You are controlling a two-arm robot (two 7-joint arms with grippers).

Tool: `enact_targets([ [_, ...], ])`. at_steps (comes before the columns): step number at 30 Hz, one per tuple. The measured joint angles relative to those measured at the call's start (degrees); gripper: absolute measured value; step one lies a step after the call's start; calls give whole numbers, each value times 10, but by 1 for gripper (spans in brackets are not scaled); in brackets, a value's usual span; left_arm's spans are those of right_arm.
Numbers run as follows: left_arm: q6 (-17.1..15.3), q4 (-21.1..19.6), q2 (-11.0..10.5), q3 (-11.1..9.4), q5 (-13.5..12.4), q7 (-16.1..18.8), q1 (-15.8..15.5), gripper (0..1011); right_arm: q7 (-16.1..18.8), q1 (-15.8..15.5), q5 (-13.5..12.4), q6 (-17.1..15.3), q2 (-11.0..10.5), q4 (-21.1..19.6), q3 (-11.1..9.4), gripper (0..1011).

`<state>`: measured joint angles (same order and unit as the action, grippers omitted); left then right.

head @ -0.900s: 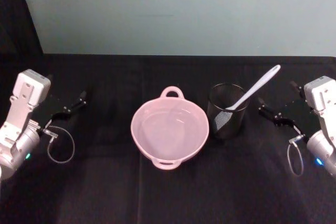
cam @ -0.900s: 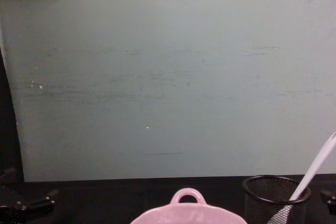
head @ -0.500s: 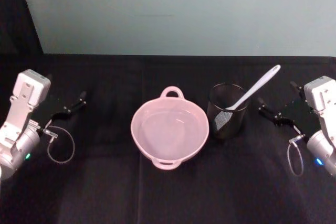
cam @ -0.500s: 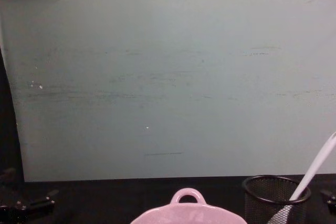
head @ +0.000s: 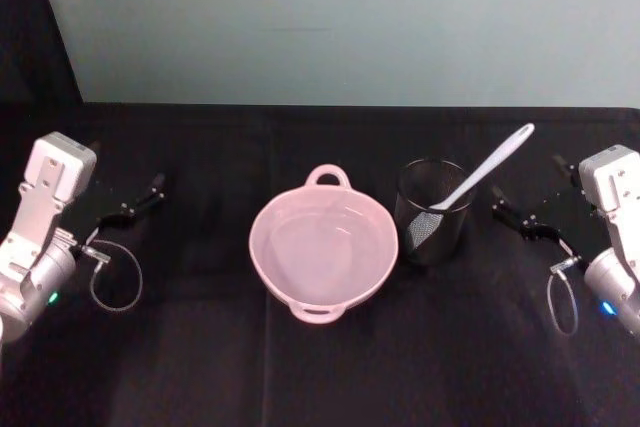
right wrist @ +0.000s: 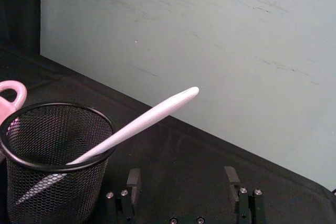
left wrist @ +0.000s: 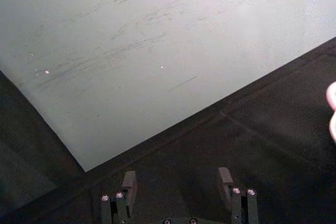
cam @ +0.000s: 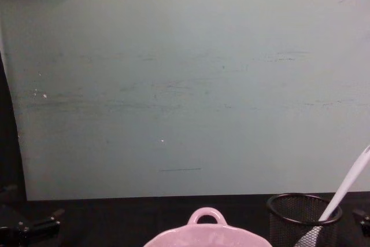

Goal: Use the one hand to pick up the spoon and stir the clear water in the bowl.

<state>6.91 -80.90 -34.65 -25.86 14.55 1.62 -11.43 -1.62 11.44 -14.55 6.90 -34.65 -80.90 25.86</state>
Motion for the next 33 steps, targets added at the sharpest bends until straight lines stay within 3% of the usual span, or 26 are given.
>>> enact_targets([
  [8,0,0,0,0,0,0,0,1011,2,0,-2,0,0,0,-2,1002],
  [12,0,0,0,0,0,0,0,1011,26,-6,-28,-1,-3,-16,-20,1002],
  [19,0,0,0,0,0,0,0,1011,28,-49,-59,-19,-14,-75,-56,1002],
  [25,0,0,0,0,0,0,0,1011,31,-98,-100,-38,-18,-131,-89,1003],
  [31,0,0,0,0,0,0,0,1011,45,-136,-142,-51,-7,-170,-110,1002],
  [33,0,0,0,0,0,0,0,1011,51,-144,-160,-52,5,-178,-115,1002],
])
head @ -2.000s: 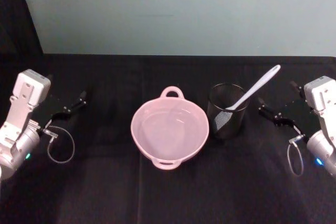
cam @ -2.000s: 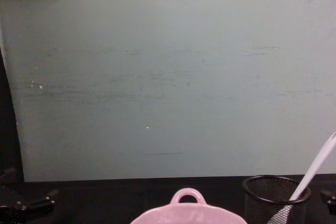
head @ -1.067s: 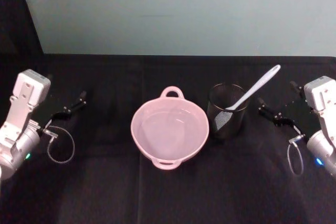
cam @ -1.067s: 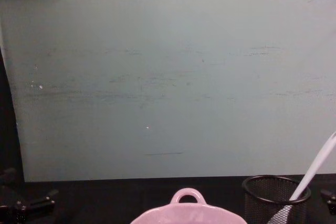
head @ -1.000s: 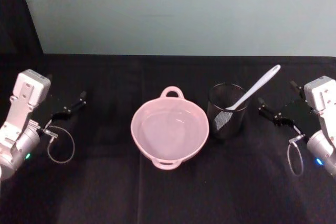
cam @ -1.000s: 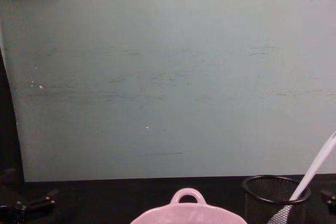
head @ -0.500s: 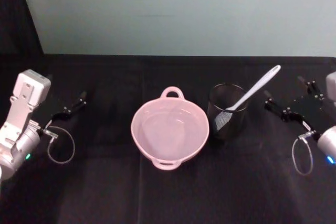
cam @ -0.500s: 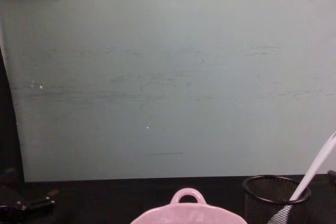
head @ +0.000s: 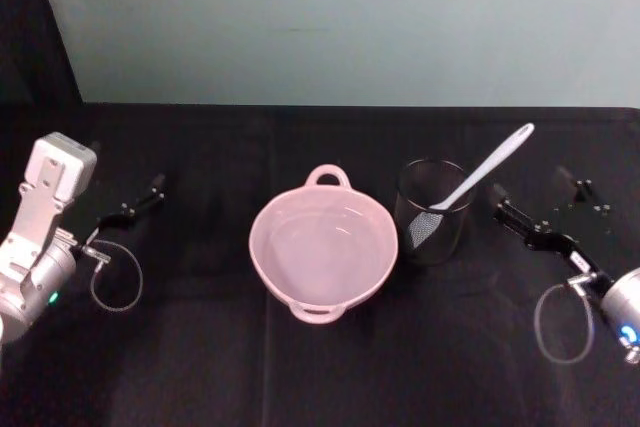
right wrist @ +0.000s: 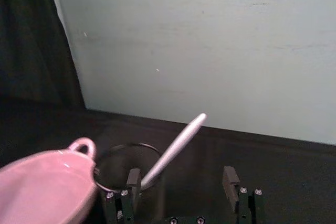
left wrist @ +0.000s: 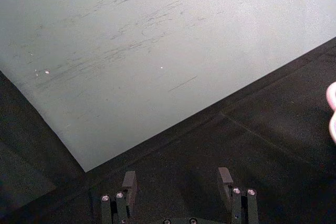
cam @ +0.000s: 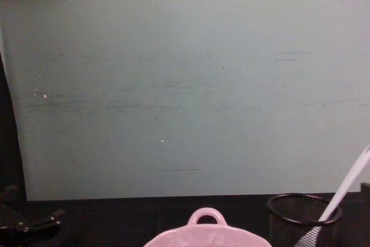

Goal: Use the one hand to pick up the spoon and stir the clear water in the bowl.

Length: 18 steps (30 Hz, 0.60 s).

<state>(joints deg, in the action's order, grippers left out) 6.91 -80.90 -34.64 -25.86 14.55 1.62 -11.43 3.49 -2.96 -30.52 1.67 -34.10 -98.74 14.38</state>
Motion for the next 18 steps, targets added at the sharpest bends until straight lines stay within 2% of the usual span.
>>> enact_targets([
  [2,0,0,0,0,0,0,0,1011,2,-2,-11,0,11,-3,-2,1003],
  [12,0,0,0,0,0,0,0,1011,-3,16,-77,-3,103,18,-22,1003],
  [18,0,0,0,0,0,0,0,1011,-5,34,-100,-17,138,36,-30,1002],
])
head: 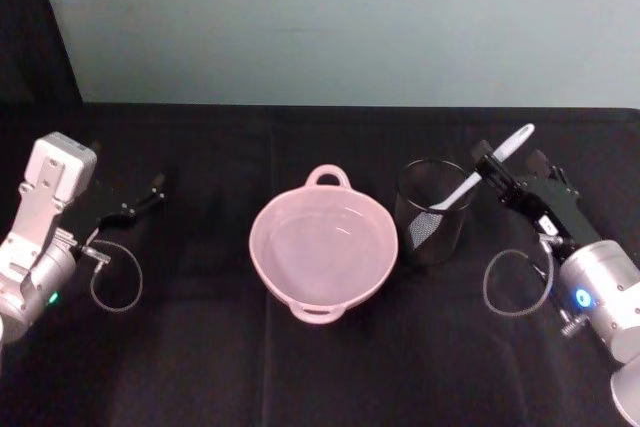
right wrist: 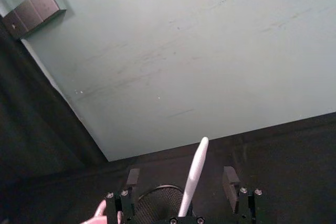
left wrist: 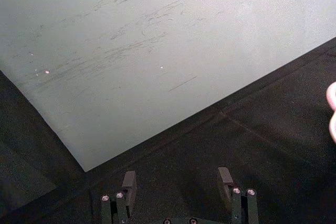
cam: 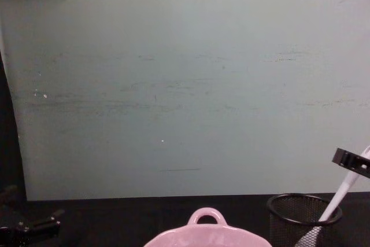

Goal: Use the one hand to pick up the spoon and stir the clear water in the bowl.

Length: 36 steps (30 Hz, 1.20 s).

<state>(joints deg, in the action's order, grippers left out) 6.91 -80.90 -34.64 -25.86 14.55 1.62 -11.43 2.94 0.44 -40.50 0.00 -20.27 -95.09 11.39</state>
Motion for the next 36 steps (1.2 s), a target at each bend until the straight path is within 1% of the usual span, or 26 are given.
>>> enact_targets([
  [8,0,0,0,0,0,0,0,1011,0,20,-8,-23,26,20,-3,1002],
  [16,0,0,0,0,0,0,0,1011,0,19,-8,-21,24,19,-3,996],
  [22,0,0,0,0,0,0,0,1011,1,18,-8,-19,23,18,-2,883],
  [23,0,0,0,0,0,0,0,1011,1,18,-8,-19,23,18,-2,838],
  [25,0,0,0,0,0,0,0,1011,1,18,-8,-19,23,18,-2,792],
  [26,0,0,0,0,0,0,0,1011,1,18,-7,-19,23,18,-2,739],
  [28,0,0,0,0,0,0,0,1011,1,18,-7,-18,23,18,-2,707],
  [30,0,0,0,0,0,0,0,1011,1,18,-7,-18,22,18,-2,625],
  [32,0,0,0,0,0,0,0,1011,1,17,-7,-18,22,18,-2,583],
  [34,0,0,0,0,0,0,0,1011,1,17,-7,-18,22,17,-2,508],
  [36,0,0,0,0,0,0,0,1011,1,17,-7,-18,22,17,-2,460],
])
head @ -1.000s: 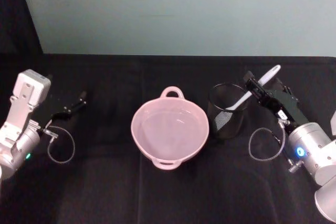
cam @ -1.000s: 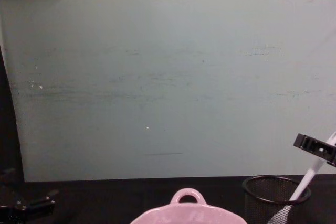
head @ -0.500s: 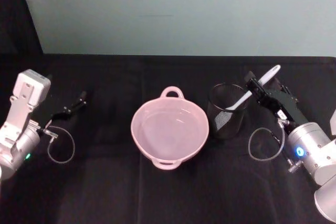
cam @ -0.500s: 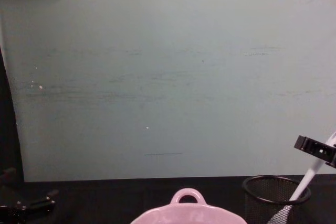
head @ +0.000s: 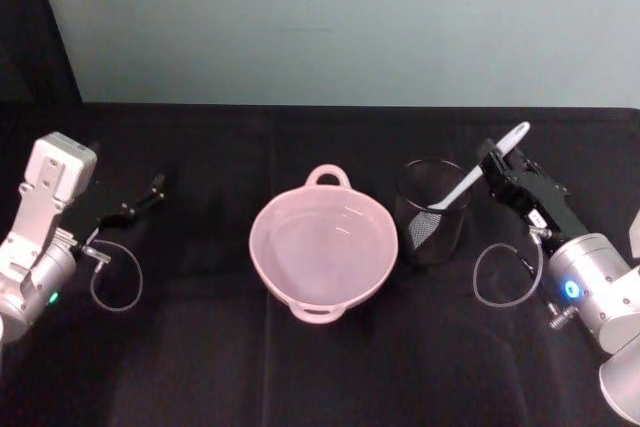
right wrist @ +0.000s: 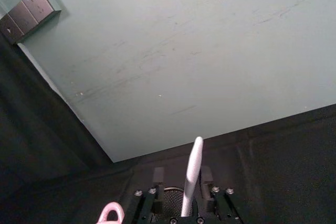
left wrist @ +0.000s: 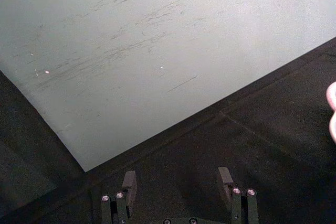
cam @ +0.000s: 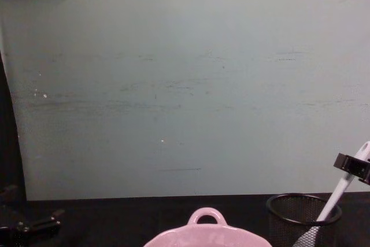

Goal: Use the one hand to pick up the spoon and stir the clear water in the bowl.

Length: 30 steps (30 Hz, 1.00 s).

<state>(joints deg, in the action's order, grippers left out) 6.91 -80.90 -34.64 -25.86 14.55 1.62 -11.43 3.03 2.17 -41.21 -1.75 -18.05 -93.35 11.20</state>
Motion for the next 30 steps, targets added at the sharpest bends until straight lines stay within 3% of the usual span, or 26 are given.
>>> enact_targets([
  [10,0,0,0,0,0,0,0,1011,0,0,0,1,0,0,0,127],
  [22,0,0,0,0,0,0,0,1011,0,0,0,1,-1,0,0,109],
  [30,0,0,0,0,0,0,0,1011,35,-10,38,15,-17,-39,4,109],
])
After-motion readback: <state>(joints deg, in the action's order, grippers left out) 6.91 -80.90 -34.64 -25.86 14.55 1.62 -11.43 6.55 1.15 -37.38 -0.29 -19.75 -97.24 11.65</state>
